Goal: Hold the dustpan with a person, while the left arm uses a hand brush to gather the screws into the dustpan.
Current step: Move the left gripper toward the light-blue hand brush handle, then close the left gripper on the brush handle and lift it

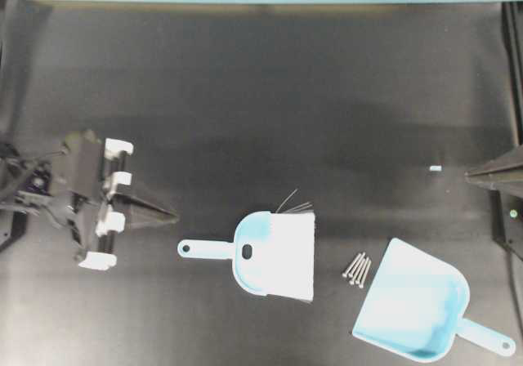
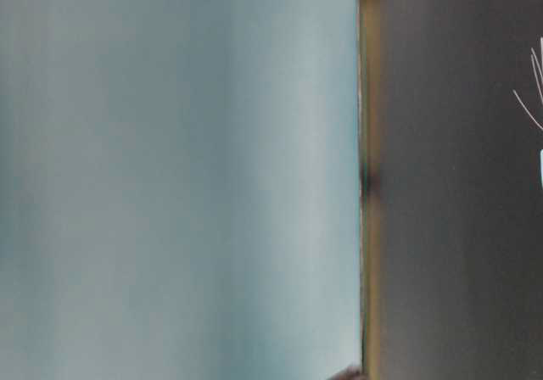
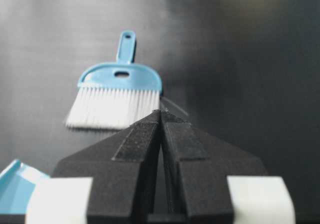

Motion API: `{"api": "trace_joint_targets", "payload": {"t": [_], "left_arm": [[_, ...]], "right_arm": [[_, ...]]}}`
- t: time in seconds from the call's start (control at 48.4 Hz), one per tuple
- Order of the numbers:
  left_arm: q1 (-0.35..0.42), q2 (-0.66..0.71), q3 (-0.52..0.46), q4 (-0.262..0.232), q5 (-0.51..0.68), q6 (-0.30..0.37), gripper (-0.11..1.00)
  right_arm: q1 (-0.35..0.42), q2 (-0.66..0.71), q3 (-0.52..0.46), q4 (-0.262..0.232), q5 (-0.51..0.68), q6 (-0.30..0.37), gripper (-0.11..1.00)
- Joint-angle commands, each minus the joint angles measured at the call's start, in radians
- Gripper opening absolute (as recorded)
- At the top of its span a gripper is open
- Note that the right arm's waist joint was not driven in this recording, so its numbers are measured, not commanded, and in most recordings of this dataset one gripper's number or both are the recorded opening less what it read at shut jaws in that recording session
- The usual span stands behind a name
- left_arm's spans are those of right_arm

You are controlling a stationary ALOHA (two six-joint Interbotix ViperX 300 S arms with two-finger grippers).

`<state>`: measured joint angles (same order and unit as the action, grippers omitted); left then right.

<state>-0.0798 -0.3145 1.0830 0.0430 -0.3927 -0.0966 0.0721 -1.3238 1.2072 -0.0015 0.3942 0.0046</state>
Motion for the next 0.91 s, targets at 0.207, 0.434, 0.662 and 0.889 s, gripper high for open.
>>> {"api": "trace_joint_targets", "payload": {"t": [0.207,0.434,0.662,0.889], "left_arm": [[-0.006,0.181,0.020,0.003,-0.318,-0.012,0.85],[-0.021,0.397,-0.005,0.003,-0.434,-0.026,0.81],[-0.052,0.531,-0.066,0.003,-0.443,-0.041,0.81],[-0.051,0.594,-0.089,0.003,-0.433,-0.041,0.81]], "right_arm": [[0.000,0.000,0.003,0.000,0.002,0.006,0.00],[0.000,-0.012,0.006,0.000,0.002,0.008,0.00],[0.000,-0.025,0.015,0.000,0.009,0.008,0.00],[0.000,-0.031,0.020,0.000,0.009,0.008,0.00]]}}
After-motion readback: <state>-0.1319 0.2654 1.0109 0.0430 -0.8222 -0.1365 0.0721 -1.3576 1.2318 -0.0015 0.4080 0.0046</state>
